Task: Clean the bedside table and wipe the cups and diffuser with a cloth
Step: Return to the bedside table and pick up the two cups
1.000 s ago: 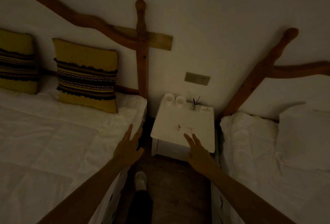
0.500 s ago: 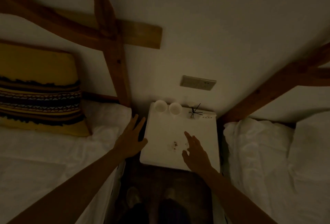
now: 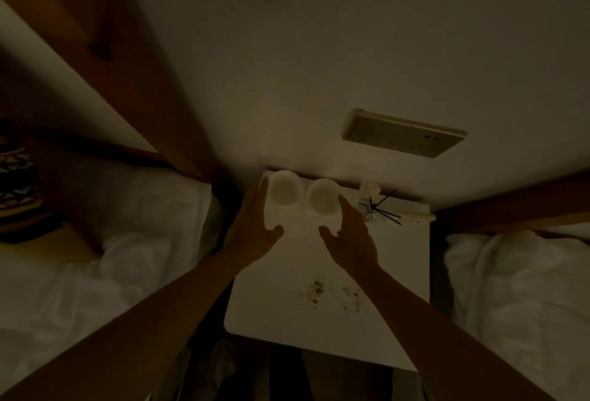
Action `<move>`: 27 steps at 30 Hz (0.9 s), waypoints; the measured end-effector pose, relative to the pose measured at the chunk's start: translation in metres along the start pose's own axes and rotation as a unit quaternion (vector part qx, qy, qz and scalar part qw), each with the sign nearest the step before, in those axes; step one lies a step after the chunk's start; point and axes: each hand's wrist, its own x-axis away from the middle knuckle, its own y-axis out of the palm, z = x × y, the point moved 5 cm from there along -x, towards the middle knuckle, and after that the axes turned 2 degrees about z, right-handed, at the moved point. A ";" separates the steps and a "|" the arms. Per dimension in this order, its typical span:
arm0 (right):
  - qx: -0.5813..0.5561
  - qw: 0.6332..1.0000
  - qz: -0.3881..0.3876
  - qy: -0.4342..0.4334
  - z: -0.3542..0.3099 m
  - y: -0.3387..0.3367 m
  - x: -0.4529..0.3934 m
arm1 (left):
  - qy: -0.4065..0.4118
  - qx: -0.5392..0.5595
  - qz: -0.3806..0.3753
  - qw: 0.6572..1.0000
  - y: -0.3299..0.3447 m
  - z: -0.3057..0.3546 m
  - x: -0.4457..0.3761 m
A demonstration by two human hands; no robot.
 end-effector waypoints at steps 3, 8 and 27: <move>0.016 1.000 0.022 -0.014 0.003 0.009 -0.031 | -0.031 0.037 0.023 0.999 0.017 -0.006 -0.036; 0.007 0.999 0.010 -0.035 0.007 0.023 -0.073 | -0.048 -0.032 0.023 0.998 0.041 -0.018 -0.082; 0.037 0.976 -0.082 -0.199 -0.082 0.054 -0.052 | -0.114 0.032 0.139 0.983 -0.037 -0.085 0.006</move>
